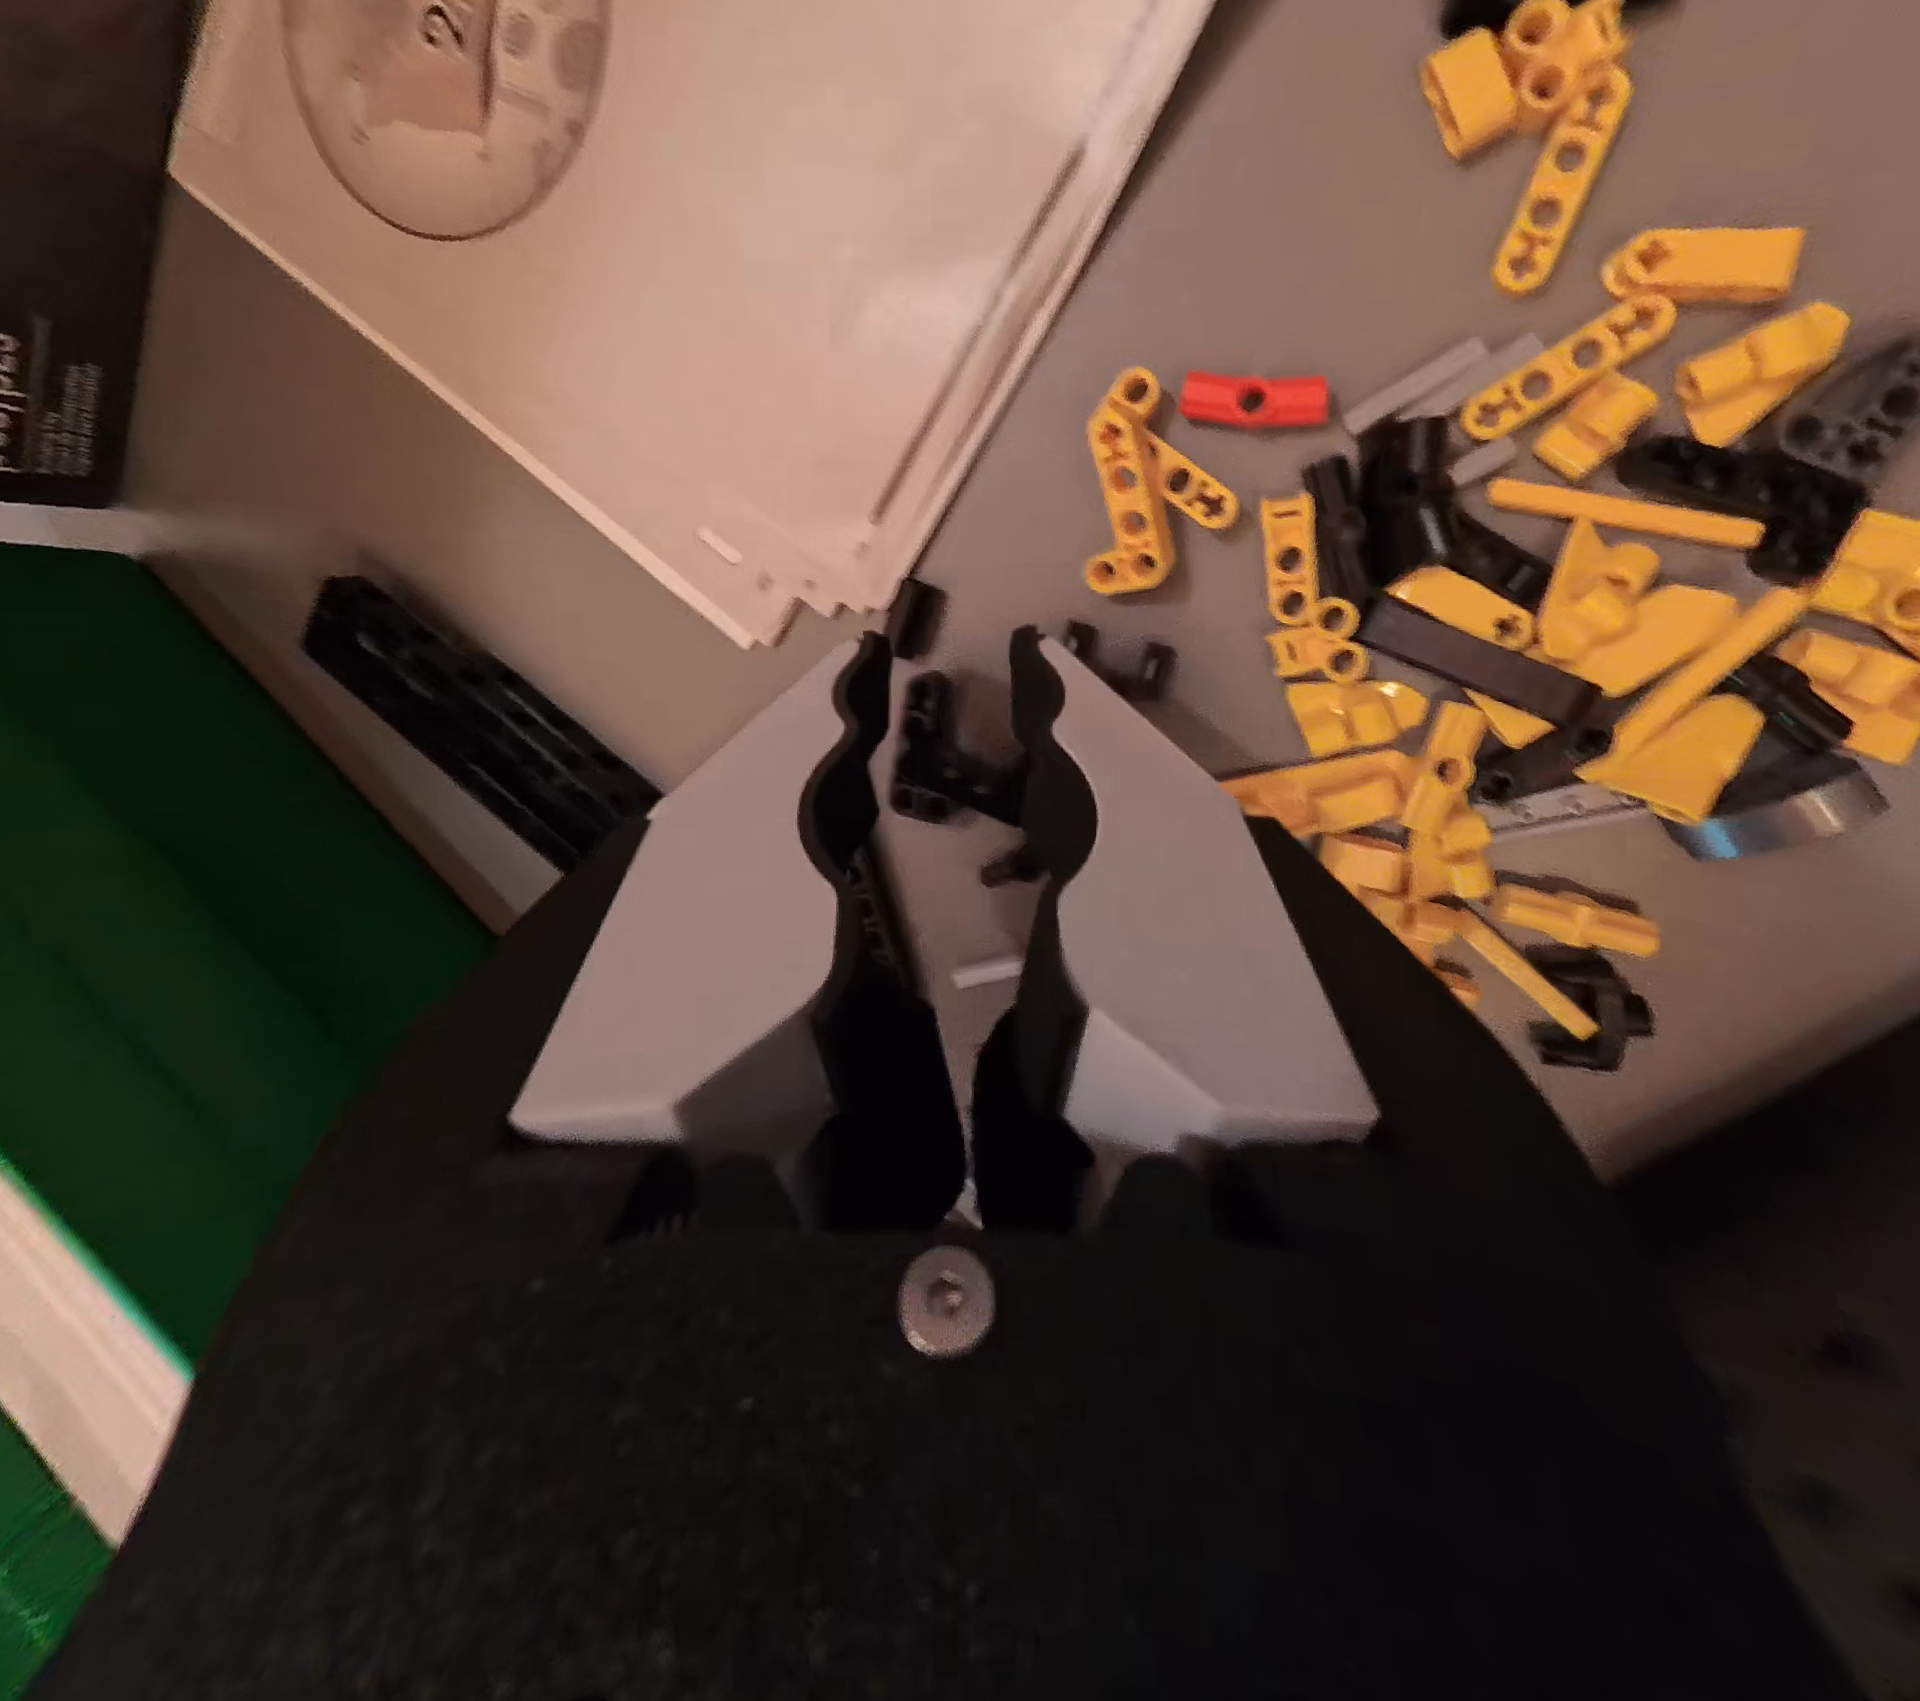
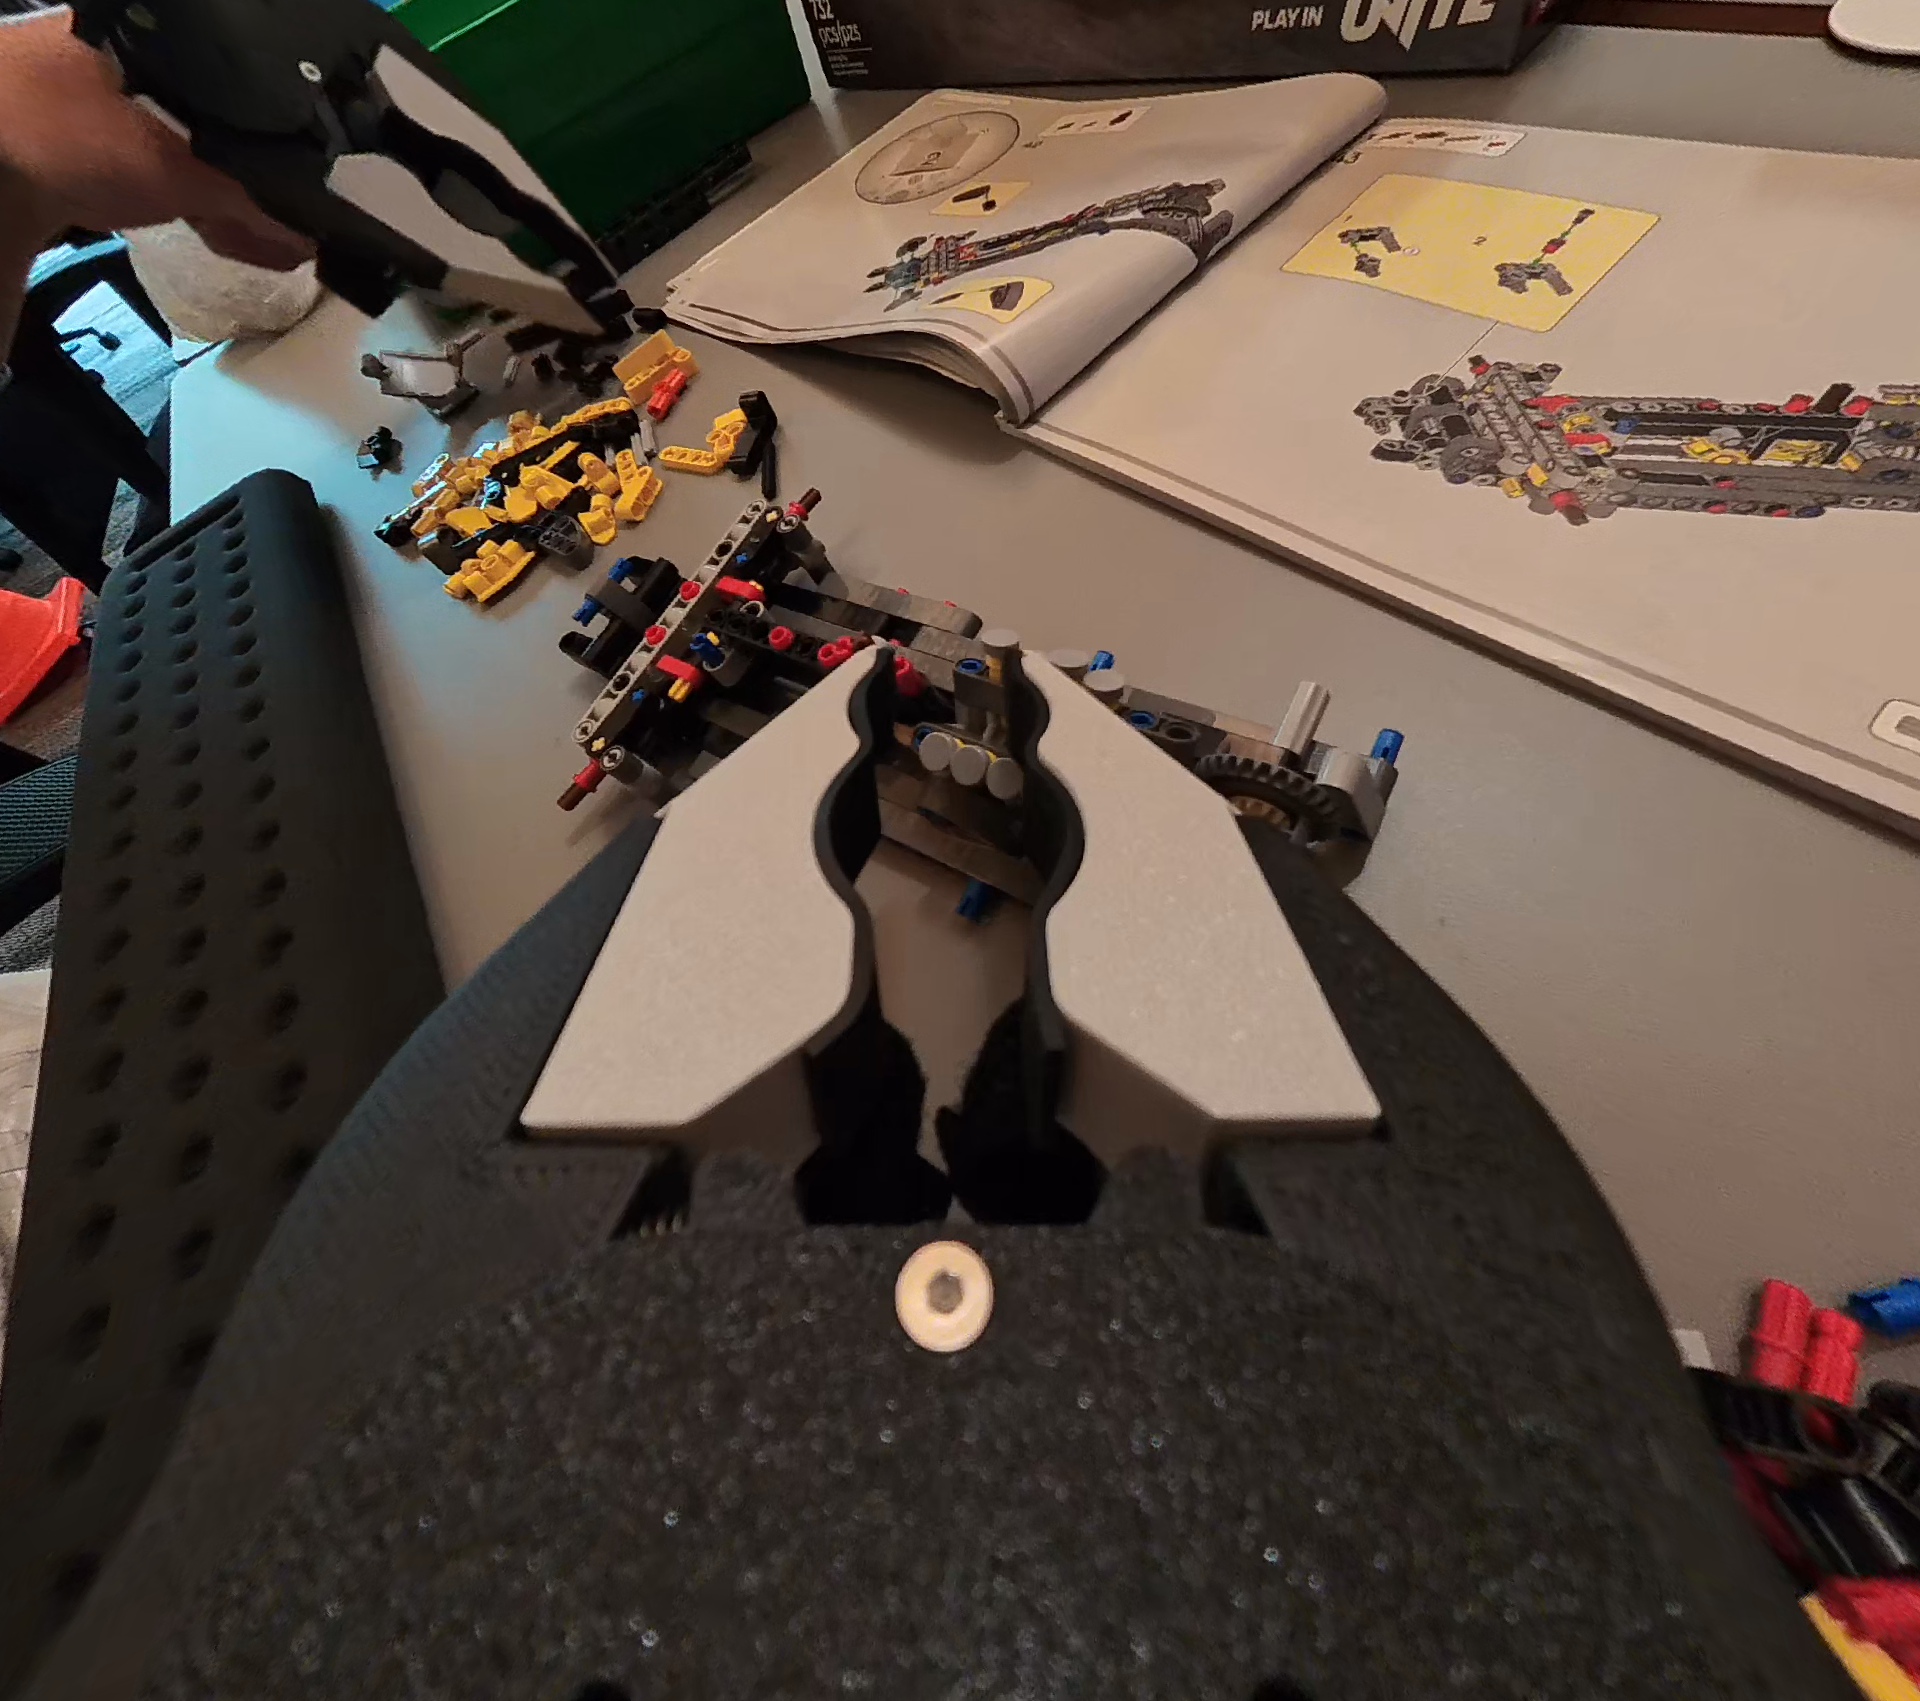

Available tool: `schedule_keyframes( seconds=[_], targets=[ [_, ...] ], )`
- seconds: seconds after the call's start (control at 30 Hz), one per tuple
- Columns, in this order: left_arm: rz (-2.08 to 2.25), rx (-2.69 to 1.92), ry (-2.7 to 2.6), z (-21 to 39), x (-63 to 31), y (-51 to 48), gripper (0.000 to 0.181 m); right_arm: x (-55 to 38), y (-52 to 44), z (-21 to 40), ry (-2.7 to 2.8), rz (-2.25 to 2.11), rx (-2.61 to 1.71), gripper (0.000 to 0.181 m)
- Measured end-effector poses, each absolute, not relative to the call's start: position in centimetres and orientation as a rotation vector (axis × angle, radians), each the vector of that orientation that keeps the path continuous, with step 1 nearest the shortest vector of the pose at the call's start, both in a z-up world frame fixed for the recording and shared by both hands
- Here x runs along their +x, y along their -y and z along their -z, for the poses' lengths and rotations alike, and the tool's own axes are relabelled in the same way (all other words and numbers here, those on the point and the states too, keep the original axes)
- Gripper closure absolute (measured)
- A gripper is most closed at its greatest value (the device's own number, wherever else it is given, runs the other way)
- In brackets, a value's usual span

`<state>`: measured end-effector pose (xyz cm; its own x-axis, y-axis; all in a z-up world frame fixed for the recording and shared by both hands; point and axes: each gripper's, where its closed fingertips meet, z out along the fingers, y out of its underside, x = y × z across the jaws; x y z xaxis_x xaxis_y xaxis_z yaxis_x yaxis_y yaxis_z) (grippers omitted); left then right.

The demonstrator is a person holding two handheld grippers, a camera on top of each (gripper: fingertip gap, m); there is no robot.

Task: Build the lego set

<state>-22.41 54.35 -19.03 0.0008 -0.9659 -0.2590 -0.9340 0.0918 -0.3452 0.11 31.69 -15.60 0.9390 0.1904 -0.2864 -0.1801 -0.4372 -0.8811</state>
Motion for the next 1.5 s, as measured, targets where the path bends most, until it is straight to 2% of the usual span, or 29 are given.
schedule_keyframes(
  seconds=[0.23,0.33,0.6,0.87,0.93,1.0,1.13,1.27,1.4,1.5],
  targets=[
    [-0.005,-1.878,-2.043,20.3,-22.4,-56.6,0.163,0.1,-31.6,15.6,0.006,-0.416,-1.979,0.162],
    [0.007,-1.859,-2.086,20.8,-22.2,-56.2,0.173,0.2,-31.6,15.6,0.003,-0.419,-1.978,0.162],
    [0.057,-1.832,-2.12,19.4,-23.1,-55.2,0.174,-0.1,-31.7,15.8,0.013,-0.425,-1.99,0.162],
    [0.016,-1.855,-2.187,20.3,-23.8,-54.4,0.173,0.0,-31.7,15.8,0.012,-0.419,-1.991,0.162],
    [0.014,-1.871,-2.172,20.4,-24.0,-54.6,0.16,0.0,-31.7,15.8,0.009,-0.422,-1.988,0.162],
    [-0.011,-1.885,-2.149,20.2,-24.4,-54.9,0.158,0.0,-31.7,15.8,0.012,-0.42,-1.988,0.162],
    [0.033,-1.824,-2.014,17.7,-23.3,-54.7,0.159,0.0,-31.7,15.7,0.015,-0.413,-1.985,0.162],
    [0.348,-1.701,-1.92,15.6,-19.5,-49.6,0.159,0.2,-31.7,15.5,0.004,-0.413,-1.975,0.162],
    [0.274,-1.565,-2.068,17.6,-19.4,-46.5,0.158,0.2,-31.7,15.5,0.004,-0.42,-1.975,0.162],
    [0.287,-1.654,-2.091,18.8,-19.5,-46.6,0.162,-0.1,-31.7,15.7,0.017,-0.42,-1.983,0.162]
  ],
)
